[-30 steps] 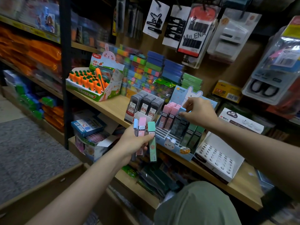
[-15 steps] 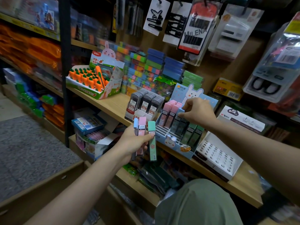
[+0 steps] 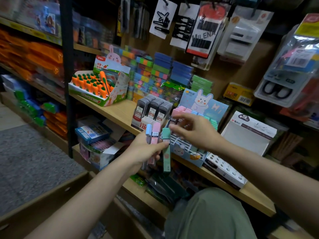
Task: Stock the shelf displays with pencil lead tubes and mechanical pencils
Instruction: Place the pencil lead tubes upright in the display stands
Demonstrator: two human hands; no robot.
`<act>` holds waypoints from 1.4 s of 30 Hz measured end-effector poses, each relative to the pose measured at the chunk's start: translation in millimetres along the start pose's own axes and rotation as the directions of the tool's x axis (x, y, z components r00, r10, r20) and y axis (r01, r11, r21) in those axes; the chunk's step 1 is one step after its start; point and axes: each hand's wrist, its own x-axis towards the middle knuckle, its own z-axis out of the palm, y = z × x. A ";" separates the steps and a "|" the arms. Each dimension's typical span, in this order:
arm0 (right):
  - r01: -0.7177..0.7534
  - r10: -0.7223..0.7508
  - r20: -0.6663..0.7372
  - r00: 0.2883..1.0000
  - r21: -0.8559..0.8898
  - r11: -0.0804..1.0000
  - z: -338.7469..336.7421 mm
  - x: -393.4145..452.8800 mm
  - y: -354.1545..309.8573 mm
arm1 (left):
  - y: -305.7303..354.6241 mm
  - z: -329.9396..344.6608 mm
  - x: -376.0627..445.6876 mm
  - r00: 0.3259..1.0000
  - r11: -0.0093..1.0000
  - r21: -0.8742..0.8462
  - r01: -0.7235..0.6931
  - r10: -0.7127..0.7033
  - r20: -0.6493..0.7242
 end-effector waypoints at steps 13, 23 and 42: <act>-0.059 0.092 -0.250 0.964 0.137 0.989 -69.0 -41.1 36.7 | 9.3 6.5 -4.9 0.969 0.932 -0.273 0.238 -0.248 -0.005; -0.110 0.138 -0.382 0.914 0.095 0.989 -43.9 -48.5 80.3 | -3.3 23.7 -15.8 0.959 0.932 -0.228 0.282 -0.266 0.101; -0.144 0.120 -0.343 0.931 -0.045 0.989 -20.8 -46.2 86.2 | -13.7 19.4 -15.1 0.975 0.977 -0.081 0.199 -0.189 0.117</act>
